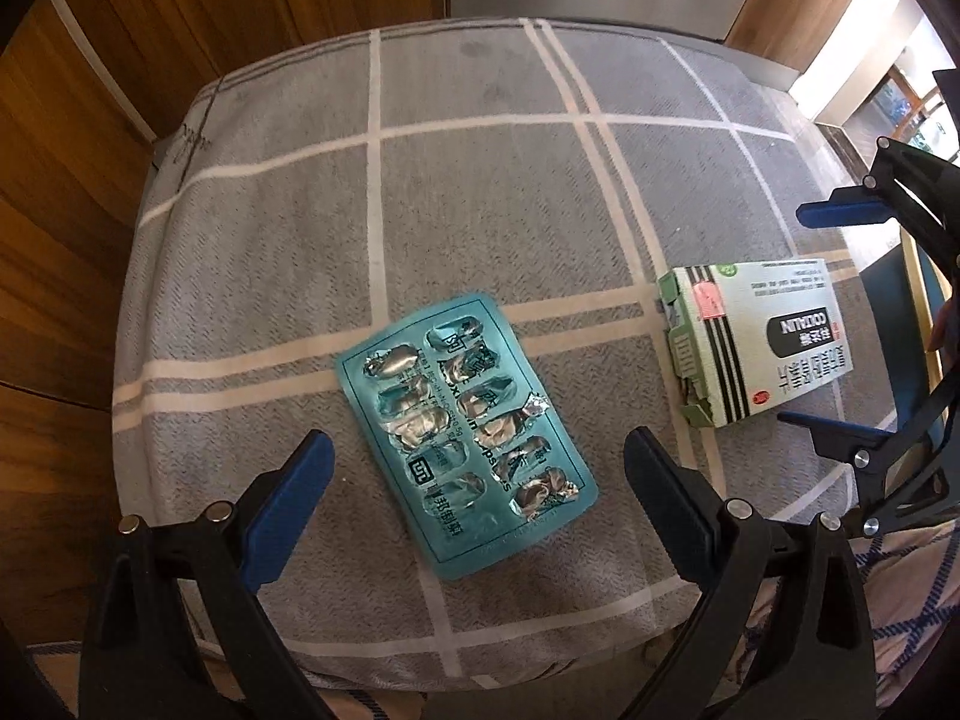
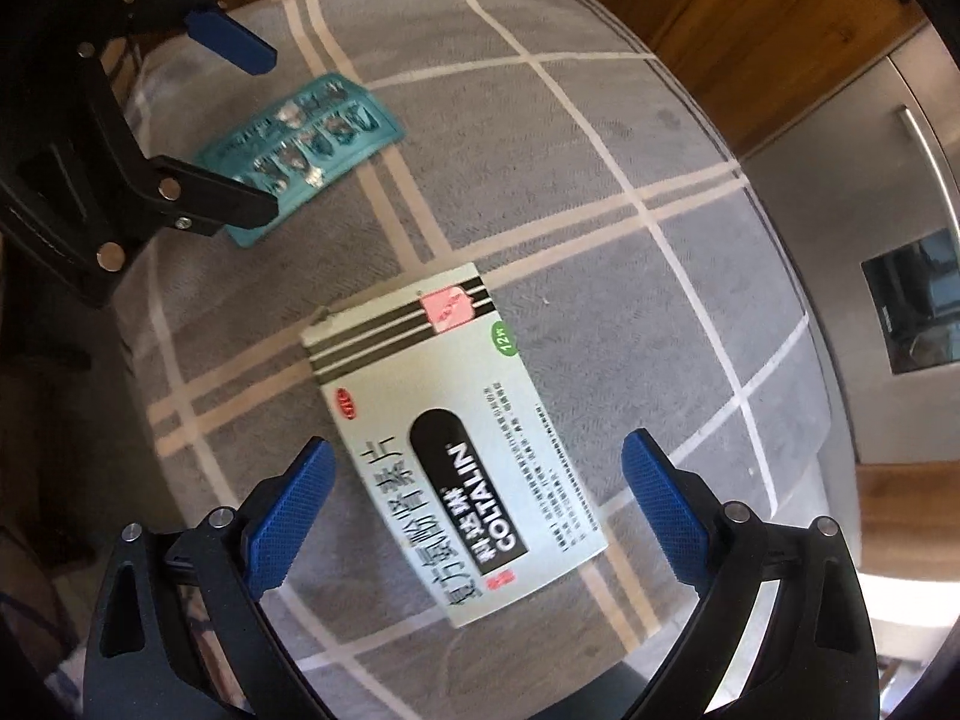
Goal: Collect trash
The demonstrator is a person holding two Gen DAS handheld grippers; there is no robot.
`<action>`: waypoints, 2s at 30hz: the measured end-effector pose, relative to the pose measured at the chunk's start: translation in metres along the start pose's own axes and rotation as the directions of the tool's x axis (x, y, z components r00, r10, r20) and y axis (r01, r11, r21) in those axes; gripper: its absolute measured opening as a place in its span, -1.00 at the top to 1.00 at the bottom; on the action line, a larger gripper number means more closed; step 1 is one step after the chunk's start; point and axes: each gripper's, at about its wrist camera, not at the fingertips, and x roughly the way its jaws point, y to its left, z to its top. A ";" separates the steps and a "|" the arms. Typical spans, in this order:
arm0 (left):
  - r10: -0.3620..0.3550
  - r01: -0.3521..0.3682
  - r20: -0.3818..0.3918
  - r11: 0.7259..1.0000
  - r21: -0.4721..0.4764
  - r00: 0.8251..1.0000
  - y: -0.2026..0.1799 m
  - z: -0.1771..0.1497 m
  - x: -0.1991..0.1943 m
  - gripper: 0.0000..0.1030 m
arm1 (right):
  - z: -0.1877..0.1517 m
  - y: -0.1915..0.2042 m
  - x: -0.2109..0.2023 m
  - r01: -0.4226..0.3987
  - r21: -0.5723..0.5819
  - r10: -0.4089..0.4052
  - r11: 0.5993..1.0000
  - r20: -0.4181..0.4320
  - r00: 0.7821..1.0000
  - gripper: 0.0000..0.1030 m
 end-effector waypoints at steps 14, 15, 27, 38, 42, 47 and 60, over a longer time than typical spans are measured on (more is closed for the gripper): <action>0.051 -0.051 -0.008 0.999 0.006 0.999 -0.005 0.007 0.028 -0.89 | -0.004 -0.018 0.024 -0.079 0.097 0.083 0.992 -0.034 0.996 -0.85; 0.050 -0.050 -0.004 0.999 0.005 0.999 -0.006 0.008 0.029 -0.89 | -0.005 -0.020 0.025 -0.096 0.110 0.100 0.989 -0.036 0.994 -0.81; 0.010 -0.009 0.017 0.999 -0.047 1.000 0.009 0.016 0.024 -0.38 | 0.000 -0.029 0.018 -0.106 0.118 0.111 0.987 -0.029 0.993 -0.56; -0.017 0.013 0.141 0.999 0.029 0.990 -0.005 0.029 -0.009 -0.36 | -0.016 -0.068 -0.024 -0.057 0.300 0.037 0.952 0.071 0.997 -0.53; -0.034 0.027 0.174 0.999 0.039 0.984 -0.009 0.031 -0.021 -0.36 | -0.026 -0.079 -0.054 -0.019 0.383 -0.029 0.924 0.118 0.993 -0.52; -0.064 0.050 0.234 0.997 0.066 0.970 -0.009 0.032 -0.042 -0.36 | -0.034 -0.078 -0.089 0.006 0.473 -0.109 0.881 0.191 0.975 -0.52; -0.162 0.089 0.315 0.968 0.235 0.935 -0.060 0.033 -0.076 -0.36 | -0.120 -0.104 -0.169 0.095 0.747 -0.366 0.658 0.207 0.907 -0.47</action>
